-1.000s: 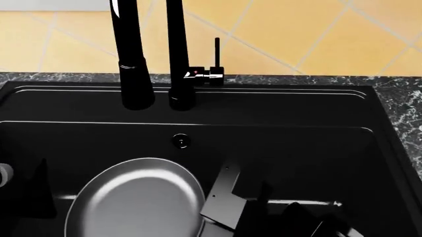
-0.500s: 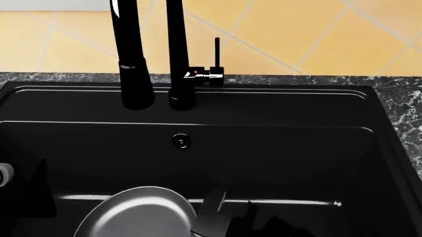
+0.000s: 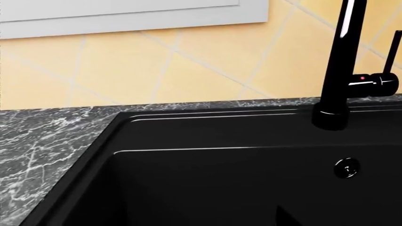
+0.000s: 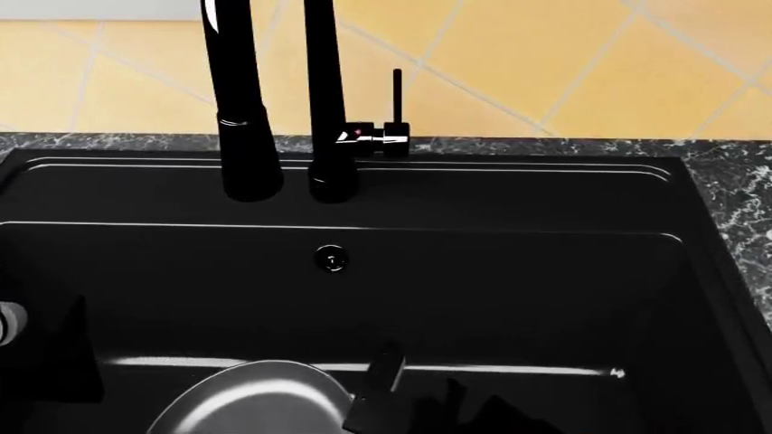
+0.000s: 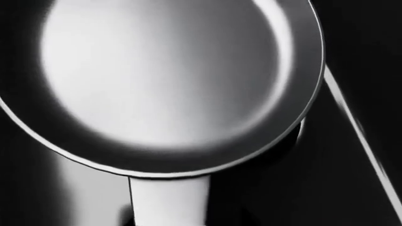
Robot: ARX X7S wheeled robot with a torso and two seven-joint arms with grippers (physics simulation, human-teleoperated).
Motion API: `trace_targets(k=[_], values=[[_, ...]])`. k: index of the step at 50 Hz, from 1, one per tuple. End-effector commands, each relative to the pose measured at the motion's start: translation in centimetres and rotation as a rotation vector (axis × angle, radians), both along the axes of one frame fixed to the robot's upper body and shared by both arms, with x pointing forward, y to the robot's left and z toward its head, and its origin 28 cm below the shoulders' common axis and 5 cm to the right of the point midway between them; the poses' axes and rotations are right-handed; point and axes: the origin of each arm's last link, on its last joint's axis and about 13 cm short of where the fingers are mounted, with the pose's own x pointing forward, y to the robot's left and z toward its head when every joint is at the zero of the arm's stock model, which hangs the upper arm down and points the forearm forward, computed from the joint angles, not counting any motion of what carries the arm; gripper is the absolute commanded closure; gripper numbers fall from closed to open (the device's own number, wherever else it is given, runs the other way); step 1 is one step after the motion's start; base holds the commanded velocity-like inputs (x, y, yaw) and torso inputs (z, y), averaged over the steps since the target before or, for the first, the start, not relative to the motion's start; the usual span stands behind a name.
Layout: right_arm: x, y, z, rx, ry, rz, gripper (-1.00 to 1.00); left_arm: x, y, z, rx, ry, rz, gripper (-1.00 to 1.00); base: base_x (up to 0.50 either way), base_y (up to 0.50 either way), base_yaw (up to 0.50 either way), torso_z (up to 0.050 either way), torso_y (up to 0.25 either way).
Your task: Pick the pan and sponge and place them into the sink. Then turn on the water.
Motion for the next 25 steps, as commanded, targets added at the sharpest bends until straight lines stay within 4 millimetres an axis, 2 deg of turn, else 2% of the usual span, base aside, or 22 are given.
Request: trace_targets(k=[1,11,16,25], values=[[0.23,1.00,0.32,0.066,-0.004,-0.010,-1.00,0.02,-0.01,-0.09,0.001,0.000,0.003,-1.00,0.00,0.00,0.00,0.000,0.000],[0.22,0.95,0.41,0.067,0.034,-0.036,-1.00,0.18,-0.17,0.11,0.004,-0.003,-0.004,-1.00,0.00,0.00,0.00,0.000,0.000],[0.12,0.96,0.32,0.134,0.087,-0.059,-1.00,-0.10,0.37,0.16,0.004,-0.004,-0.002,-1.00,0.00,0.00,0.00,0.000,0.000],[0.09,0.97,0.27,0.172,0.112,-0.051,-1.00,0.08,-0.33,0.12,0.005,-0.005,-0.002,-1.00,0.00,0.00,0.00,0.000,0.001]])
